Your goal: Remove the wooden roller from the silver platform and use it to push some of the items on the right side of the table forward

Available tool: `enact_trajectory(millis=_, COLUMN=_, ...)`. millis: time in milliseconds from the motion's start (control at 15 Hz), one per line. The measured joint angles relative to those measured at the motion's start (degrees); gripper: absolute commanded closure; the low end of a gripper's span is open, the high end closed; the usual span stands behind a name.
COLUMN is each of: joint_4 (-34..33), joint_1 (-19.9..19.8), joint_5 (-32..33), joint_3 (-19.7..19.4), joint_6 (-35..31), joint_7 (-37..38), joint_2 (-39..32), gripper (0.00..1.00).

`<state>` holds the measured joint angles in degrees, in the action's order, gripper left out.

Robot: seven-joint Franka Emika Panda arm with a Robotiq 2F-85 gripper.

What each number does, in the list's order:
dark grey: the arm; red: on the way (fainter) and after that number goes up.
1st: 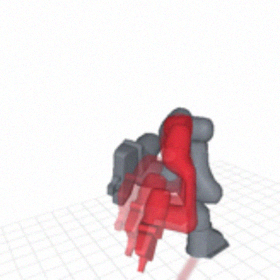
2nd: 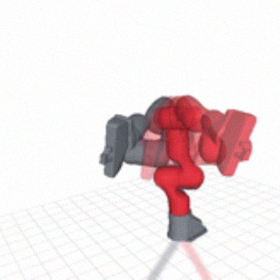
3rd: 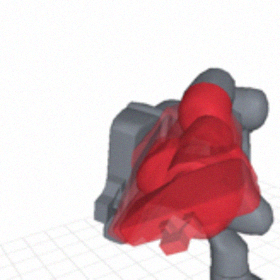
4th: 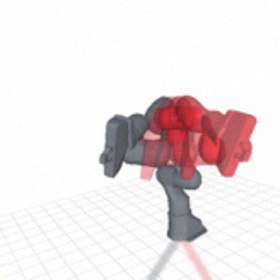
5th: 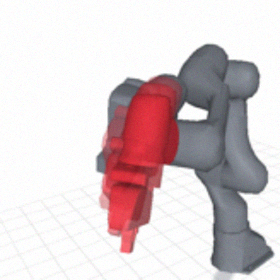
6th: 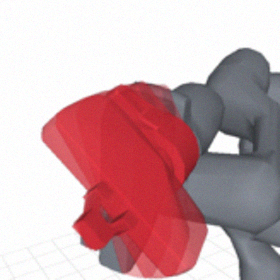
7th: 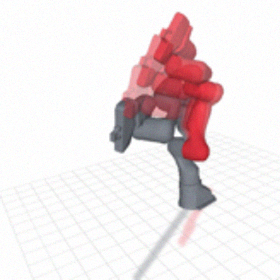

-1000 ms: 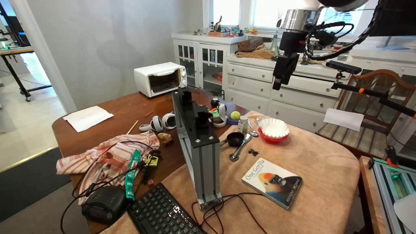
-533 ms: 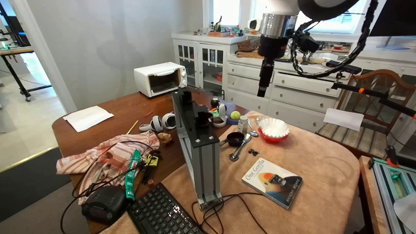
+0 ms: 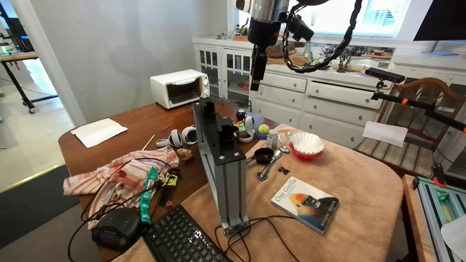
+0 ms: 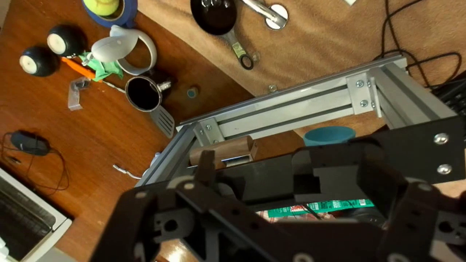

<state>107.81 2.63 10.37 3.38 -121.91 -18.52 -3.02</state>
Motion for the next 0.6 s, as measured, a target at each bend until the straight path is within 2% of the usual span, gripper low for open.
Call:
enact_trajectory(millis=133, joint_4=-2.26, joint_1=0.00, joint_5=0.03, joint_3=-0.01, joint_6=0.60, joint_7=-0.31, joint_2=-1.72, gripper=0.00)
enact_trajectory(millis=600, joint_4=-2.96, joint_1=-0.13, joint_5=0.02, joint_3=-0.14, joint_6=0.55, joint_7=-0.98, joint_2=-2.27, gripper=0.00)
